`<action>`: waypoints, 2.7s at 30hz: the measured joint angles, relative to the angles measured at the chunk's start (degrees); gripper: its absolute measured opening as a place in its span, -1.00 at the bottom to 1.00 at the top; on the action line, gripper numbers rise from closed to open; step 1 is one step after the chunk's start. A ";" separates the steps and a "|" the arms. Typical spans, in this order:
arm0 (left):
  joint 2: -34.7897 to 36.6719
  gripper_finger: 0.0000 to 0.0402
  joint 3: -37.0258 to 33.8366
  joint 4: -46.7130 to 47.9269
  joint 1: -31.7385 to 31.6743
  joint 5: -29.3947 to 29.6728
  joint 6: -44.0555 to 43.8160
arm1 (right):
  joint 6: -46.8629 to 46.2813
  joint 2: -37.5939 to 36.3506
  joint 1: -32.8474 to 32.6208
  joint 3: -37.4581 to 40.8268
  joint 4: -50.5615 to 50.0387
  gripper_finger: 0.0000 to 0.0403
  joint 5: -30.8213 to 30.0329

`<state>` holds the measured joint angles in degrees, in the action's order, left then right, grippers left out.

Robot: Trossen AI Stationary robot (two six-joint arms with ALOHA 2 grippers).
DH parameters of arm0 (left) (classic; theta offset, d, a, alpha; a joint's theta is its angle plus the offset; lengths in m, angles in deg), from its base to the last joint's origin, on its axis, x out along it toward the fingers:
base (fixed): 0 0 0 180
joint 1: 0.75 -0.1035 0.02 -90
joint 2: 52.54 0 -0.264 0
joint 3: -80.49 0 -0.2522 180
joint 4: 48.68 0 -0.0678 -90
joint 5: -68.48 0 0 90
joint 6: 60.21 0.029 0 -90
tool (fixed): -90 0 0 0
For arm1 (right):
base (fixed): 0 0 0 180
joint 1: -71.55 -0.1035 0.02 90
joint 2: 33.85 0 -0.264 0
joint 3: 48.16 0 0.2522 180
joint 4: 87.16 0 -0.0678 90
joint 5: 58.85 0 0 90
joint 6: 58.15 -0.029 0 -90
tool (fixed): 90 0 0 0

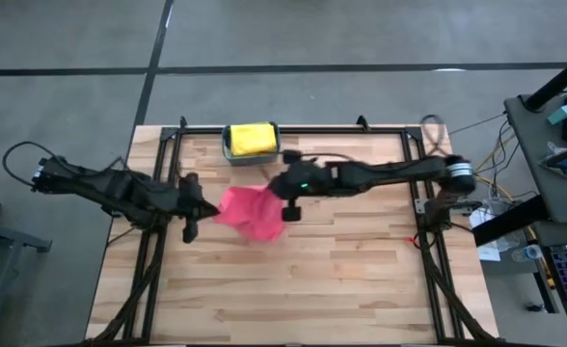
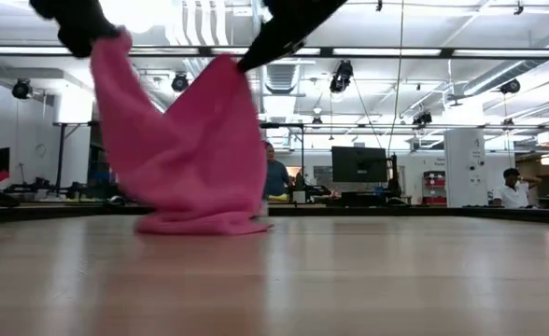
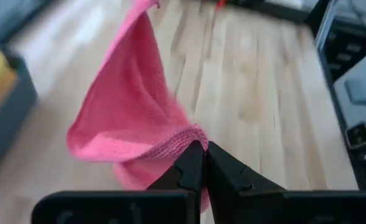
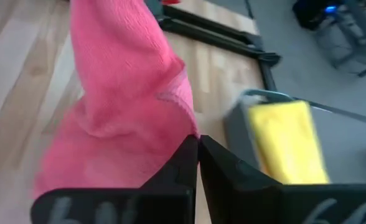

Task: Fold microfiber towels
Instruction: Fold the pink towel

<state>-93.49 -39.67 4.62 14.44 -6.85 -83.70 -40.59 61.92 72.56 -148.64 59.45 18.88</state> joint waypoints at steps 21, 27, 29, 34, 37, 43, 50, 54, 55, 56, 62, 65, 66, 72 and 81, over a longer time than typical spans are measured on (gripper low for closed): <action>-2.97 -1.00 -1.64 -5.40 -0.01 -15.93 8.85 | -10.22 -21.92 -4.55 34.89 9.72 -0.96 12.47; -10.29 -1.00 -8.18 -21.06 1.61 -26.81 7.52 | -19.30 -21.06 -8.01 39.07 12.57 -0.96 23.16; -13.35 -1.00 -9.88 -26.43 2.50 -30.16 6.84 | -21.72 -20.39 -9.39 39.62 13.24 -0.96 23.25; -21.14 -1.00 -10.64 -28.26 4.85 -31.62 1.60 | -24.42 -16.95 -12.70 39.58 14.68 -0.96 24.88; -25.09 -1.00 -10.50 -28.39 6.12 -31.87 -1.96 | -24.42 -15.16 -13.62 38.59 14.77 -0.96 24.09; -28.84 -1.00 -10.45 -24.66 6.20 -27.60 -4.82 | -21.68 -11.36 -12.39 35.97 13.65 -0.96 14.70; -26.58 -1.00 -10.55 -11.80 5.98 -15.86 -6.22 | -16.28 -5.98 -8.87 32.49 11.82 -0.96 5.33; -23.87 -1.00 -10.88 -6.25 5.50 -8.03 -6.19 | -13.30 -2.66 -6.75 30.17 11.93 -0.96 0.30; -23.37 -1.00 -11.17 -4.69 5.38 -6.02 -6.17 | -12.66 -1.73 -6.14 29.50 12.26 -0.96 0.22; -23.12 -1.00 -11.48 -3.82 5.21 -4.40 -6.18 | -12.07 -0.76 -5.63 28.96 12.17 -0.96 0.19; -23.22 -1.00 -14.55 -4.69 4.09 -0.36 -6.14 | -9.19 4.38 -3.30 25.05 10.77 -0.96 -0.25; -24.57 -1.00 -14.83 -4.69 3.94 2.26 -6.15 | -7.81 5.72 -2.83 23.33 7.83 -0.96 -0.79; -24.94 -1.00 -14.83 -4.82 3.92 2.66 -6.14 | -7.58 5.94 -2.74 22.59 6.86 -0.96 -1.02; -27.16 -1.00 -14.83 -6.69 3.87 3.96 -5.72 | -7.64 6.10 -2.73 19.78 3.41 -0.96 -1.29; -29.19 -0.76 -14.83 -6.96 3.51 5.61 -6.07 | -9.63 6.10 -2.47 19.28 2.18 -0.96 -1.47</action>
<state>-122.69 -54.50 -2.33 17.95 -1.25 -89.77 -50.21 68.02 70.10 -129.36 61.63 17.41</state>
